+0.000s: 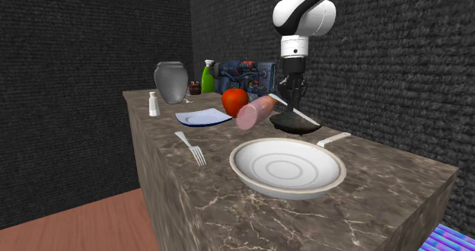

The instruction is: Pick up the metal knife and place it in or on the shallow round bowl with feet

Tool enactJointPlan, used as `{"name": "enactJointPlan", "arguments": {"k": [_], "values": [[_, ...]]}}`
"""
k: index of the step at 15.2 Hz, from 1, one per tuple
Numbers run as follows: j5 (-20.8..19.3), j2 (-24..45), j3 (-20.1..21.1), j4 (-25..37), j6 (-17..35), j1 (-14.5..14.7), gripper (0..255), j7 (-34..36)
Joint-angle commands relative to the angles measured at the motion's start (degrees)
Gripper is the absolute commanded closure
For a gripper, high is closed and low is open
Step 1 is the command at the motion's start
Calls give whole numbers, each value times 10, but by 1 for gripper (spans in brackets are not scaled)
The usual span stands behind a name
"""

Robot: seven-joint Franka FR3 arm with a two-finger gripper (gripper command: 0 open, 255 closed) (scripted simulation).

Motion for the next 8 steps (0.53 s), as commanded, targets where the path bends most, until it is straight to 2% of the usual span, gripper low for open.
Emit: {"name": "enactJointPlan", "arguments": {"k": [1,6,8], "values": [[0,4,0,-11,15,0,255,0],[1,18,0,-34,52,0,255,-1],[1,18,0,-35,52,0,255,-1]]}}
